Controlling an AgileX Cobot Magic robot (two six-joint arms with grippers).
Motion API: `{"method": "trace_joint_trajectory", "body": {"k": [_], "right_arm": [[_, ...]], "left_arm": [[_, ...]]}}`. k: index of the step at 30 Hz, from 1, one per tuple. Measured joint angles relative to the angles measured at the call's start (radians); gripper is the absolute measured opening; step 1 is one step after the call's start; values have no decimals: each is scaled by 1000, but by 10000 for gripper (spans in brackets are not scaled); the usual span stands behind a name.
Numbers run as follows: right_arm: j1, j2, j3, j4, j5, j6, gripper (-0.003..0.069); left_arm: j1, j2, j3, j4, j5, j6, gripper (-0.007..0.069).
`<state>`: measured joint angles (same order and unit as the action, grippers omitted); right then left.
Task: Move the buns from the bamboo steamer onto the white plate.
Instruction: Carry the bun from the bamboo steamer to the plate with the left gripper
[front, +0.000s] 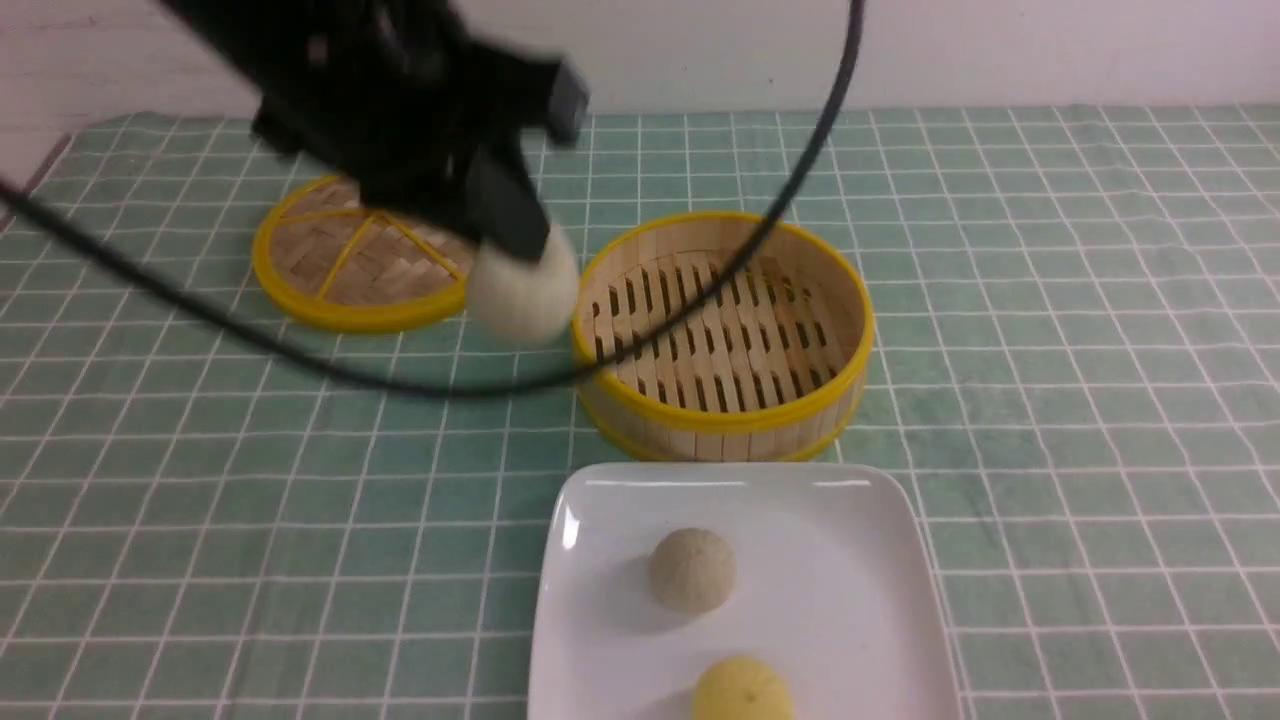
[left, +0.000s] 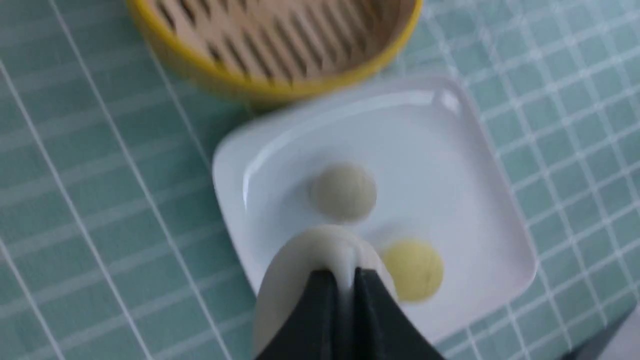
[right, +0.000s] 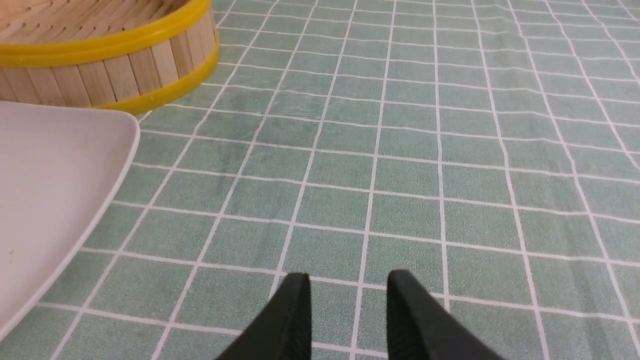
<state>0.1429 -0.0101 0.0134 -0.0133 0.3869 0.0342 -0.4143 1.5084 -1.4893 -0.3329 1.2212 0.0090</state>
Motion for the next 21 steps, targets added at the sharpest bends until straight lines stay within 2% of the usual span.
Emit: {"method": "trace_joint_trajectory", "body": {"k": [3,5,7,13,21], "right_arm": [[0,0,0,0,0,0,240],[0,0,0,0,0,0,240],[0,0,0,0,0,0,240],[0,0,0,0,0,0,240],[0,0,0,0,0,0,240]], "left_arm": [[0,-28,273,-81,-126,14,29],[0,-27,342,-117,-174,30,29],[0,-7,468,-228,-280,91,30],[-4,57,510,-383,-369,151,33],[-113,88,495,-409,-463,192,36]]}}
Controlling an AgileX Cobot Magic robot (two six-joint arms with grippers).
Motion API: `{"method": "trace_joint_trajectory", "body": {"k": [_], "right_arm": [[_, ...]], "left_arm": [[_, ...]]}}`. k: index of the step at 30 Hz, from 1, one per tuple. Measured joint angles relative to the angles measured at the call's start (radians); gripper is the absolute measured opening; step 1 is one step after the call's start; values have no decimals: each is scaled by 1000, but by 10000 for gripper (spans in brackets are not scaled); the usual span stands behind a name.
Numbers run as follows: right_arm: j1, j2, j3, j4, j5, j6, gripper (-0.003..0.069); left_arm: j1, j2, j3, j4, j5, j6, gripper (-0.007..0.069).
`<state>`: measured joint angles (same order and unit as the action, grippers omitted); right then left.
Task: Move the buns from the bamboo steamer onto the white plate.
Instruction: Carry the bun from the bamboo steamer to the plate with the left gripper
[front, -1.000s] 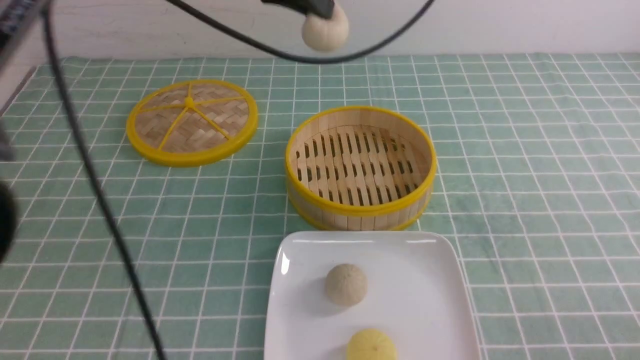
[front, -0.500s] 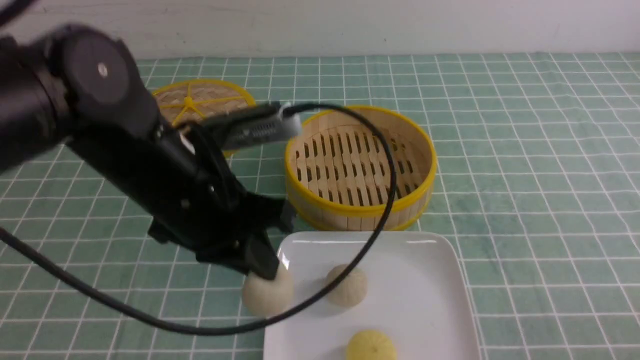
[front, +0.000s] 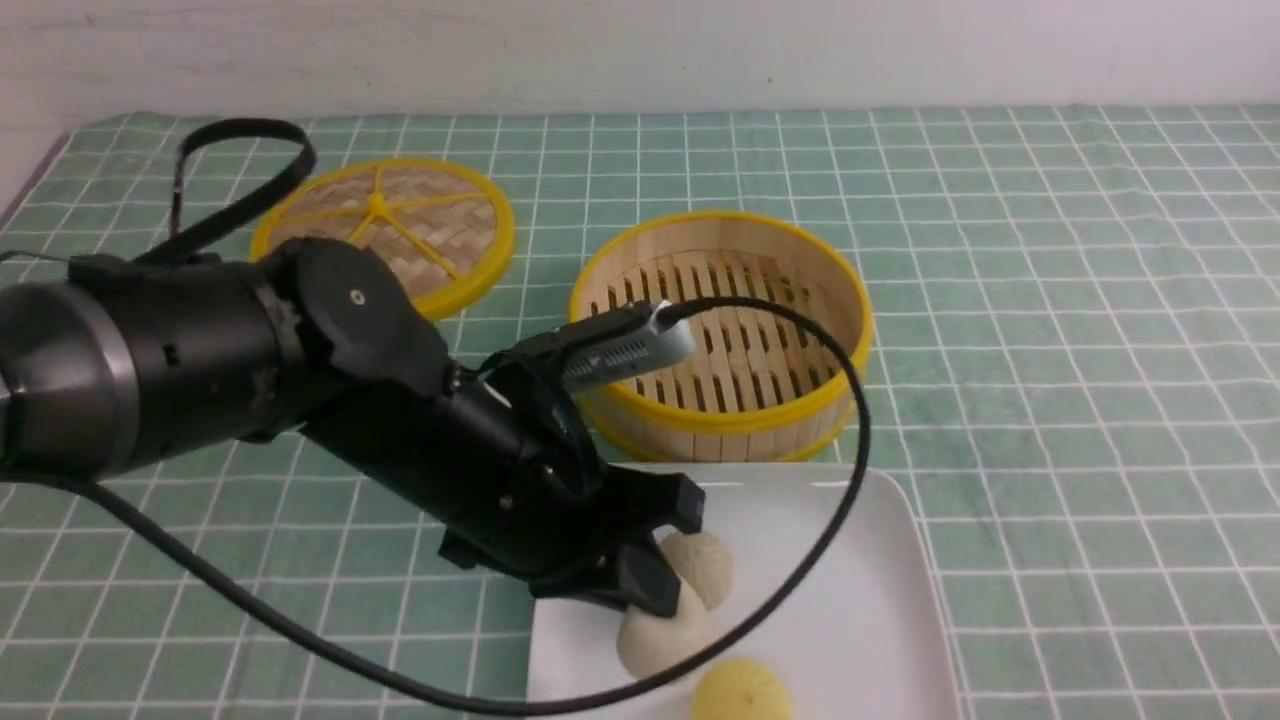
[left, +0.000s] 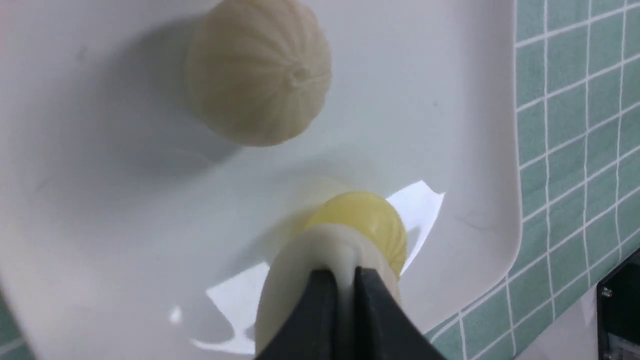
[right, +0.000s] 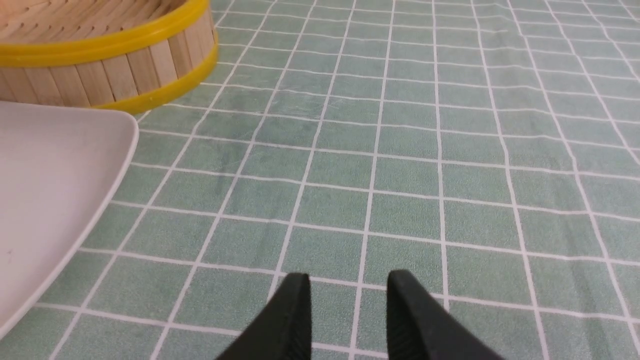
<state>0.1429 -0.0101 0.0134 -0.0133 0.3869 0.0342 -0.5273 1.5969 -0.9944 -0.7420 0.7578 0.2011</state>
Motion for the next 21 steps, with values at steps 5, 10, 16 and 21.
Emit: {"method": "trace_joint_trajectory", "body": {"k": [5,10,16,21], "right_arm": [[0,0,0,0,1,0,240],[0,0,0,0,1,0,240],[0,0,0,0,1,0,240],[0,0,0,0,1,0,240]], "left_arm": [[-5,3,-89,-16,-103,11,40],[-5,57,-176,-90,-110,25,49],[-15,166,-205,-124,-107,40,65],[-27,272,-205,-134,-119,44,134]]}}
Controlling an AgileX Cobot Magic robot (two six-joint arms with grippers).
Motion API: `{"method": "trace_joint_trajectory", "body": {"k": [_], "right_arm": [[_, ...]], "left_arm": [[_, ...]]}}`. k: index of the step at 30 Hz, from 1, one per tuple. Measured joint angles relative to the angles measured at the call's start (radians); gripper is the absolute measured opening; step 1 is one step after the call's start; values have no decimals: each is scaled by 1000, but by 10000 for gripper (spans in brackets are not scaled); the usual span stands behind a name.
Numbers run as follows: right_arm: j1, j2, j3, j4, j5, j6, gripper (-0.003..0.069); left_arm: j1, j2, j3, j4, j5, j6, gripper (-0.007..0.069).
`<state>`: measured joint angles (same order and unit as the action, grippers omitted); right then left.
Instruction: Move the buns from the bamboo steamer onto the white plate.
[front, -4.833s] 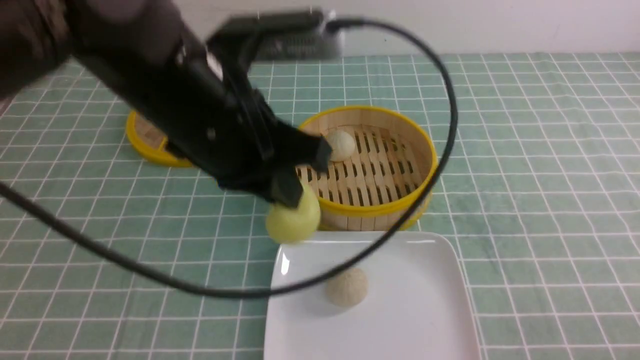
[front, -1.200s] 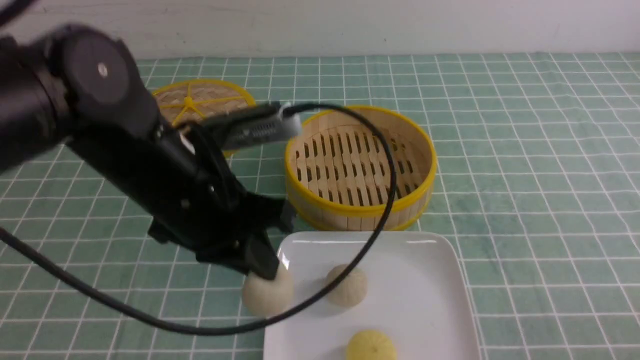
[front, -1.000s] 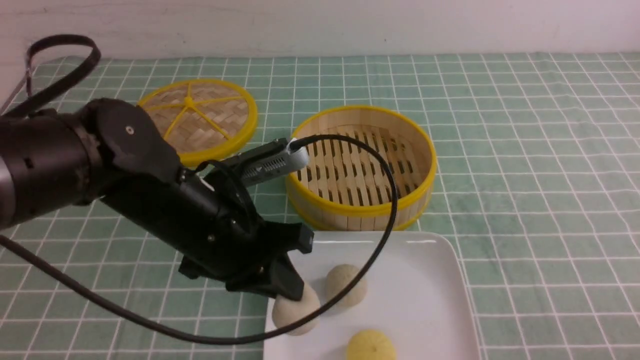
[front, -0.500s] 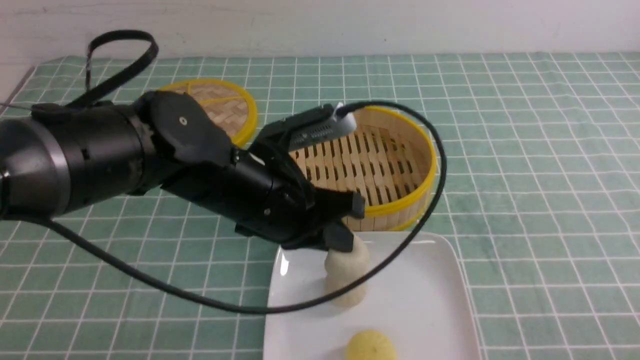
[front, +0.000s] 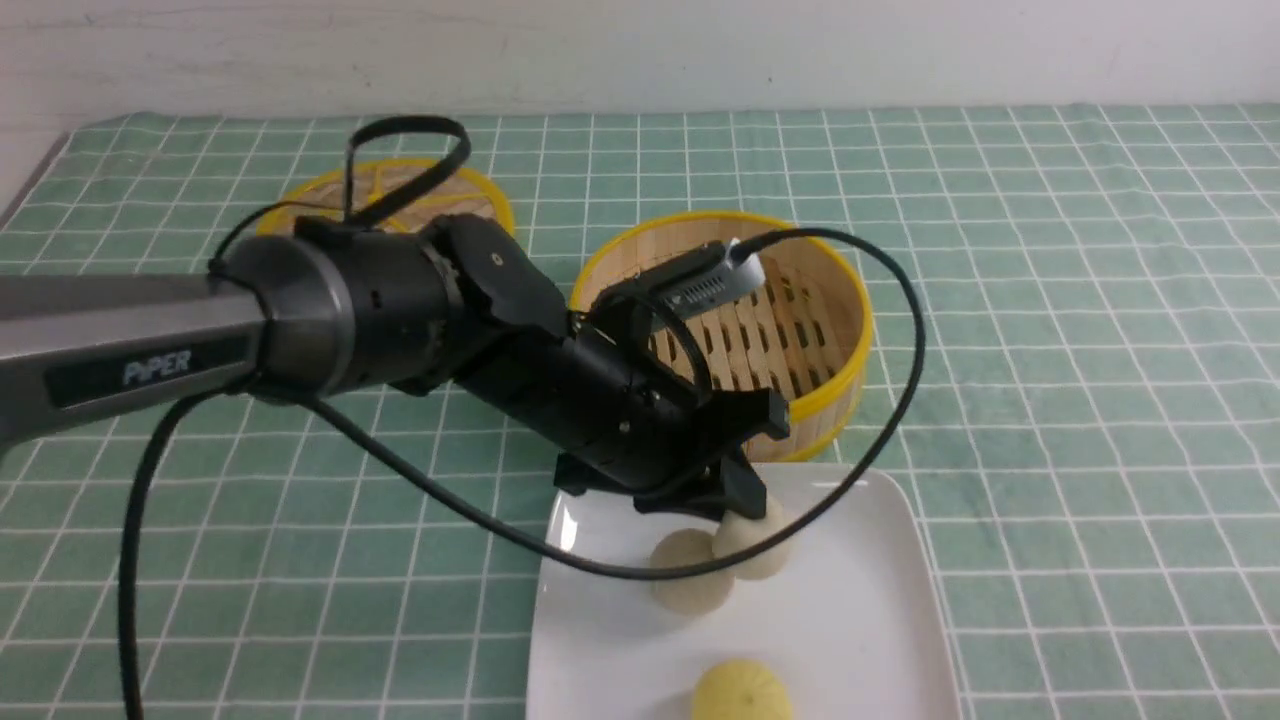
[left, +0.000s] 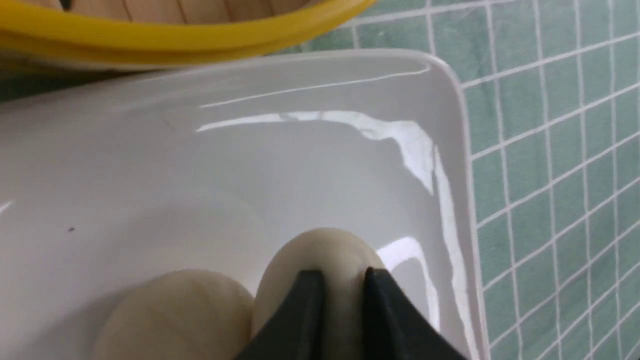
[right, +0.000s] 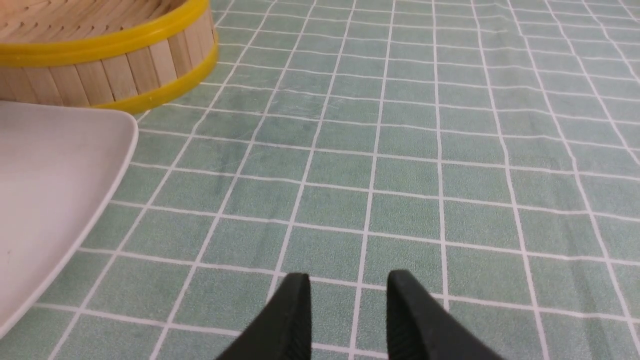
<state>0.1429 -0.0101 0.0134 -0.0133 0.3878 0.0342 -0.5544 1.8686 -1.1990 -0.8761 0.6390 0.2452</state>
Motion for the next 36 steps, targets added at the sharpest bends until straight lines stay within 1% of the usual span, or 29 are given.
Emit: {"method": "trace_joint_trajectory", "body": {"k": [3,4,5,7,10,15,18,23,27,32,34,36], "right_arm": [[0,0,0,0,0,0,240],[0,0,0,0,0,0,240],[0,0,0,0,0,0,240],[0,0,0,0,0,0,240],[0,0,0,0,0,0,240],[0,0,0,0,0,0,240],[0,0,0,0,0,0,240],[0,0,0,0,0,0,240],[0,0,0,0,0,0,240],[0,0,0,0,0,0,240],[0,0,0,0,0,0,240],[0,0,0,0,0,0,240]], "left_arm": [[-10,32,0,-10,-30,23,223],[-10,32,0,-12,-32,23,230],[-15,38,-1,-25,-39,46,273],[-22,38,-1,-44,-45,82,335],[-29,37,-1,-86,-47,142,392],[-29,23,-1,-132,-57,216,416],[-29,5,-1,-129,-78,237,419],[-21,-57,-1,-91,-167,254,417],[19,-175,-1,-29,-164,254,367],[103,-373,-1,77,-66,254,161],[145,-491,-1,142,16,254,54],[178,-582,-1,199,105,239,14]]}}
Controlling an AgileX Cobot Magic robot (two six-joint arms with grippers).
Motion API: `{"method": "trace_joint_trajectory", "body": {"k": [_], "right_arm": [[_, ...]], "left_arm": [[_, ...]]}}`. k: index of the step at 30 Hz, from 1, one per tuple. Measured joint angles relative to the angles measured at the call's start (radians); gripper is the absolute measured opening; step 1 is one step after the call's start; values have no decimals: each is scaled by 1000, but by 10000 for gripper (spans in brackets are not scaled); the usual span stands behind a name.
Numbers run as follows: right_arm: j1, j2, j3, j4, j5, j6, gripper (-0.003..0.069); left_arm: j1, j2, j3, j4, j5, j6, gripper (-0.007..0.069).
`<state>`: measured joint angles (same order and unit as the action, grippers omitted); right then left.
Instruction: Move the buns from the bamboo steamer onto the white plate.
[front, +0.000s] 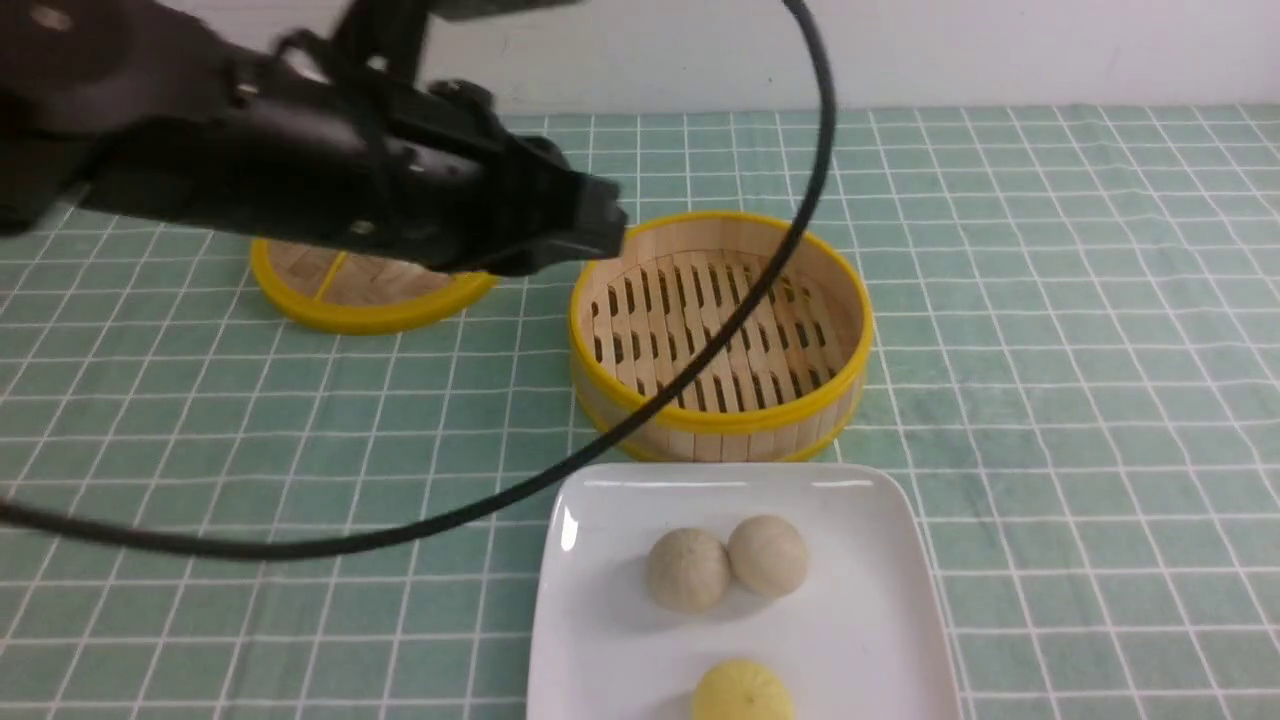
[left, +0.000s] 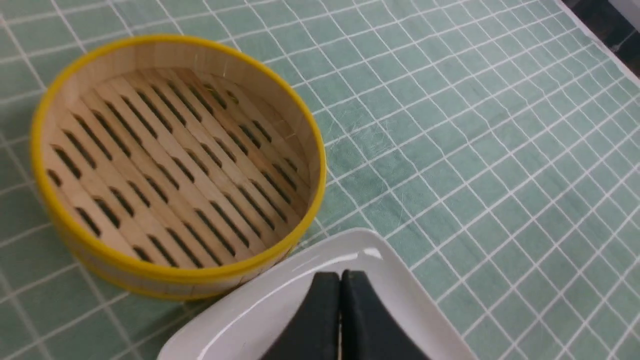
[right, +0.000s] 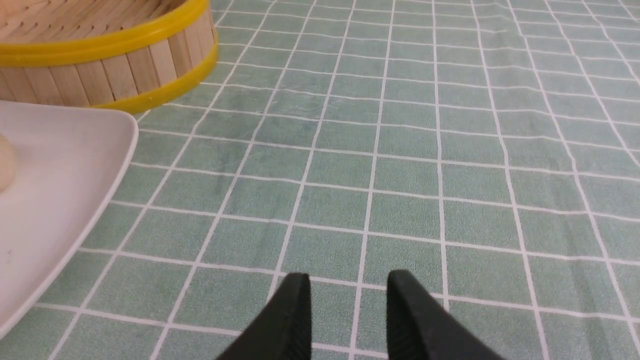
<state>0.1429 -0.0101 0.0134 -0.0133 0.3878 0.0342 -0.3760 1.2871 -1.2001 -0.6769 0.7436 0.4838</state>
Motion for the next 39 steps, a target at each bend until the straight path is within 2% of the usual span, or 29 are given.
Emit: {"method": "trace_joint_trajectory", "body": {"k": [3,8,9,11,15,17,18,20,23,29,39], "right_arm": [[0,0,0,0,0,0,240],[0,0,0,0,0,0,240],[0,0,0,0,0,0,240],[0,0,0,0,0,0,240],[0,0,0,0,0,0,240],[0,0,0,0,0,0,240],[0,0,0,0,0,0,240],[0,0,0,0,0,0,240],[0,0,0,0,0,0,240],[0,0,0,0,0,0,240],[0,0,0,0,0,0,240]], "left_arm": [[30,-128,0,103,116,-69,1],[38,-370,33,343,335,-297,1],[38,-370,33,349,339,-297,1],[38,-492,112,408,357,-376,1],[39,-680,291,407,265,-417,1],[39,-801,454,368,116,-424,1],[39,-809,467,363,90,-424,1],[39,-880,609,291,-59,-426,1],[39,-928,758,158,-187,-426,1],[39,-931,861,120,-249,-400,1],[39,-931,880,257,-287,-393,8]]}}
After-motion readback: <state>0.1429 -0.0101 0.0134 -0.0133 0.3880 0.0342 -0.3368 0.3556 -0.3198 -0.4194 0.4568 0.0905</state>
